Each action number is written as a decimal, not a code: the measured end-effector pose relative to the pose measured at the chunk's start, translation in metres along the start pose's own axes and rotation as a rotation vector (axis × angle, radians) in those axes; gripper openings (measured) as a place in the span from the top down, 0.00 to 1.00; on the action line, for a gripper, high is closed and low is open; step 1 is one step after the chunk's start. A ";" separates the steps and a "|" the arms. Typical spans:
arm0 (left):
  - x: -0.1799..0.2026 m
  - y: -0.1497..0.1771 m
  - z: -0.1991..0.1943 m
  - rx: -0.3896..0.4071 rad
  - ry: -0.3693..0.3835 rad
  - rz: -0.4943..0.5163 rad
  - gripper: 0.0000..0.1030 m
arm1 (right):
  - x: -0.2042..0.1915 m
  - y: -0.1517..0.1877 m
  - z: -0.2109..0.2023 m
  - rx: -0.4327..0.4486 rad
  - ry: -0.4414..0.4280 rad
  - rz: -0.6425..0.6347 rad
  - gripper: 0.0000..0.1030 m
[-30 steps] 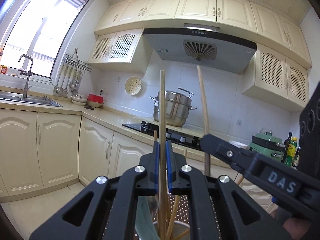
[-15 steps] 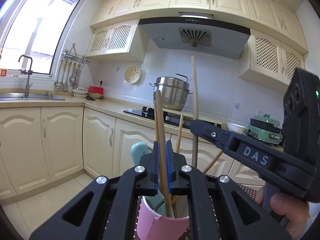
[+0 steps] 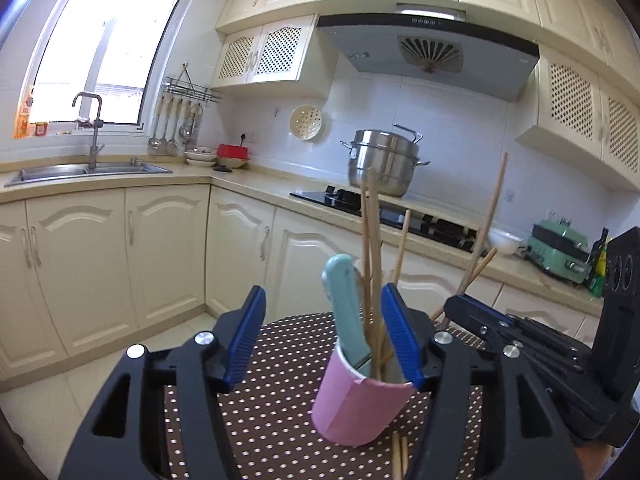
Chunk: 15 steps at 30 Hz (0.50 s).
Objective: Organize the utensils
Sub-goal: 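Lower the chopsticks into the cup and open the left tool, then the right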
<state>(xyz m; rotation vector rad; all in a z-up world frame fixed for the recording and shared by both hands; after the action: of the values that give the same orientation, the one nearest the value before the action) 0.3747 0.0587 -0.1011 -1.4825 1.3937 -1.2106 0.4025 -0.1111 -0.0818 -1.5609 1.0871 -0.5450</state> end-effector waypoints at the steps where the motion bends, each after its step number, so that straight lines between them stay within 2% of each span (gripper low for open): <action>1: -0.001 -0.001 -0.004 0.006 0.000 0.000 0.43 | -0.001 0.004 0.001 -0.009 0.006 -0.005 0.93; 7: -0.003 -0.007 -0.023 0.017 0.005 0.004 0.41 | -0.009 0.020 0.001 -0.040 0.027 -0.038 0.94; 15: -0.002 -0.009 -0.036 -0.002 -0.008 0.016 0.39 | -0.014 0.016 -0.011 -0.028 0.037 -0.016 0.92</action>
<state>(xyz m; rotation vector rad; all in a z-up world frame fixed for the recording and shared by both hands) 0.3428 0.0647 -0.0837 -1.4734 1.3997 -1.1919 0.3810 -0.1041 -0.0903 -1.5908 1.1152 -0.5733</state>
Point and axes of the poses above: each gripper's, at about its wrist camera, not at the fingertips, and z roughly the way its jaws point, x to its right, y to its underside, the point moved 10 cm from there along z, roughly the way its jaws point, and after that the axes turned 3 degrees about z, right-handed, at the moved point
